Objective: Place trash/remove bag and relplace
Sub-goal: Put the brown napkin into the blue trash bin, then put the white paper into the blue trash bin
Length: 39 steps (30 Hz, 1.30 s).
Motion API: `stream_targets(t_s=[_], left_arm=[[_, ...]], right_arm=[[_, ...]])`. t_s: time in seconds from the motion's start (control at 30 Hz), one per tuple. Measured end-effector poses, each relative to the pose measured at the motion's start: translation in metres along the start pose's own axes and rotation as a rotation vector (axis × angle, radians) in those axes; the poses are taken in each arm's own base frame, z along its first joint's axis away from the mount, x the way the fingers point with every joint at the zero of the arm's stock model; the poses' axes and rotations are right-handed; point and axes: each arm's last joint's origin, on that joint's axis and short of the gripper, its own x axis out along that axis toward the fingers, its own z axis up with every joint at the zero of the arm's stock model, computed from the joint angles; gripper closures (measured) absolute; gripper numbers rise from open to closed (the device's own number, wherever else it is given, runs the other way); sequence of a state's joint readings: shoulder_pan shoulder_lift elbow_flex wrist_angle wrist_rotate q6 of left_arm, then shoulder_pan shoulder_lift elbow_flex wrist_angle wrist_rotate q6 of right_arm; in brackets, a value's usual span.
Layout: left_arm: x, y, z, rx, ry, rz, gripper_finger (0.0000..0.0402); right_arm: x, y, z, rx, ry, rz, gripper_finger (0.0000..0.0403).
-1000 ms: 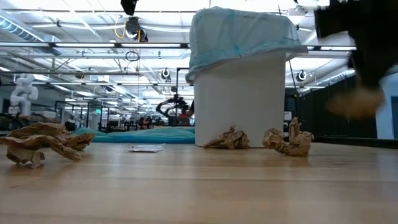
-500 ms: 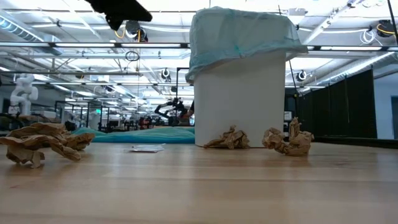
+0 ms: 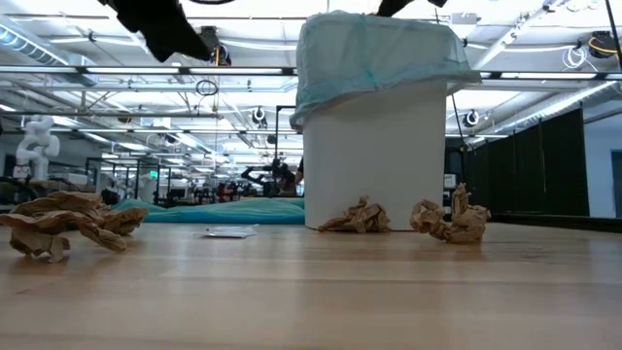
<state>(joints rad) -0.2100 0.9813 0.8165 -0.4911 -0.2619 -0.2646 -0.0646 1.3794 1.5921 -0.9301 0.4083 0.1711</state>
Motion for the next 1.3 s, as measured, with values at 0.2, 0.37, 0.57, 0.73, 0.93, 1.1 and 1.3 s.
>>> stream_targets(t_s=[0.2,0.37,0.57,0.73,0.93,1.1,1.3], left_arm=[[-0.002,-0.003,-0.01,-0.08,0.092,-0.002,0.039],[-0.004,-0.016,-0.021,-0.05,0.175,-0.039,0.0387],[0.0,-0.032,-0.045,-0.104,0.386,0.005,0.0387],[0.007,-0.04,-0.073,-0.126,0.637,0.184,0.0386],[0.029,-0.052,-0.092,-0.095,0.758,0.305,0.0386],[0.048,-0.054,-0.11,-0.015,0.853,0.376,0.0386],[0.065,-0.052,-0.128,0.028,0.938,0.459,0.0386]], right_arm=[[0.007,0.005,0.003,-0.079,-0.017,0.003,0.0235],[0.007,0.007,0.004,-0.085,-0.03,0.009,0.0166],[0.005,0.01,0.003,-0.093,-0.031,0.016,0.0127],[0.004,0.014,0.003,-0.101,-0.034,0.028,0.0122],[0.001,0.02,0.002,-0.11,-0.04,0.044,0.0122],[0.0,0.023,0.005,-0.103,-0.071,0.056,0.0122],[0.0,0.023,0.006,-0.116,-0.081,0.057,0.0122]])
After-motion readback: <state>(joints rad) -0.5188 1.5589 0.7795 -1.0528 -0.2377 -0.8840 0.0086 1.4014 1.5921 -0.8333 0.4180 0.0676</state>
